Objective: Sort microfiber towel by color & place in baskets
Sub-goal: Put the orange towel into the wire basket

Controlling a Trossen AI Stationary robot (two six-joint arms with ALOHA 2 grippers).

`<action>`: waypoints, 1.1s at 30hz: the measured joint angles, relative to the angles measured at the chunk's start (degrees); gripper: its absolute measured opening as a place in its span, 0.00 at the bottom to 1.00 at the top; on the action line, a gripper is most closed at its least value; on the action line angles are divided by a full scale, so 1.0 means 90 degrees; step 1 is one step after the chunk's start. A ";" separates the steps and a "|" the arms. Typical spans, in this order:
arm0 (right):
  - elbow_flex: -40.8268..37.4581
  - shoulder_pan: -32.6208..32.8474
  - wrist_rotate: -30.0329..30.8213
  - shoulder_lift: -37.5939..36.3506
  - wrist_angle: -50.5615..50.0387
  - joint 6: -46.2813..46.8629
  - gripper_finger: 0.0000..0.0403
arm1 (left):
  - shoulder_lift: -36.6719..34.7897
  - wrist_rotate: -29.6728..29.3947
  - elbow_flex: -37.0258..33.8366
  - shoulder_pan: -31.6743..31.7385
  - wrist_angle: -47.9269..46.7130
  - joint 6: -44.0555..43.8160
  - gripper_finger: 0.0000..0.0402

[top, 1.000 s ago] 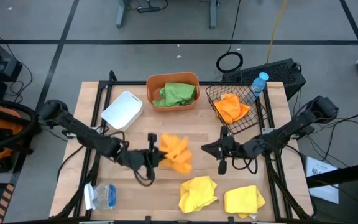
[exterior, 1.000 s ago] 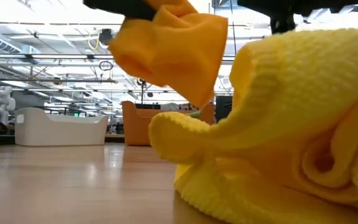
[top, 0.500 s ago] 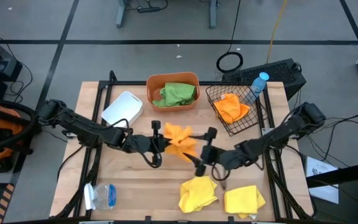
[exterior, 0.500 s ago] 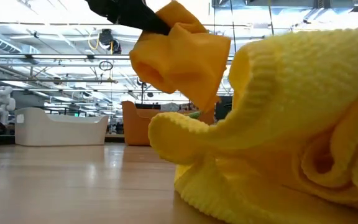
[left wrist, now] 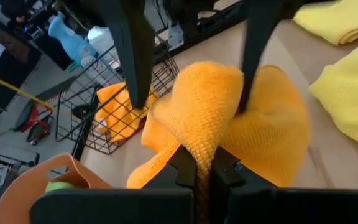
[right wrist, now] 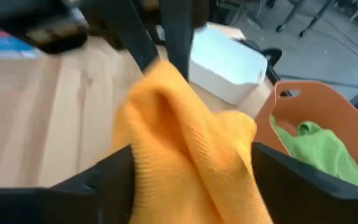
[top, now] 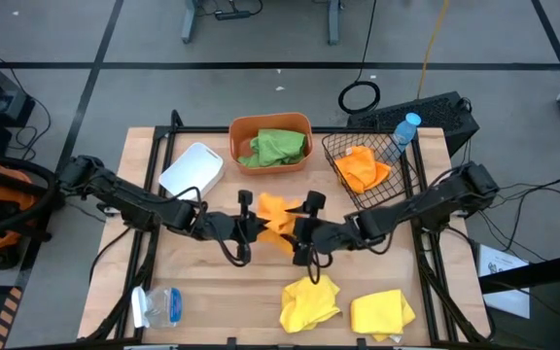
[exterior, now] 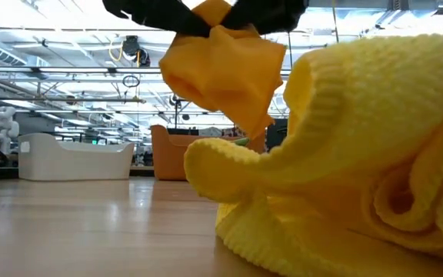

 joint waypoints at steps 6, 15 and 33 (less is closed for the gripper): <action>0.0000 -0.0179 -0.0535 0.0005 -0.0059 0.0021 0.45 | 0.0000 0.0263 -0.0002 0.0001 0.0220 0.0142 0.03; 0.0000 -0.0279 -0.1104 -0.0014 -0.0136 0.0116 0.04 | 0.0000 0.0263 -0.0002 0.0001 0.0228 0.0093 0.03; -0.0002 -0.0448 0.0287 -0.1955 -0.2944 0.0708 0.00 | 0.0022 -0.0411 -0.0007 0.0021 0.0142 -0.0895 0.60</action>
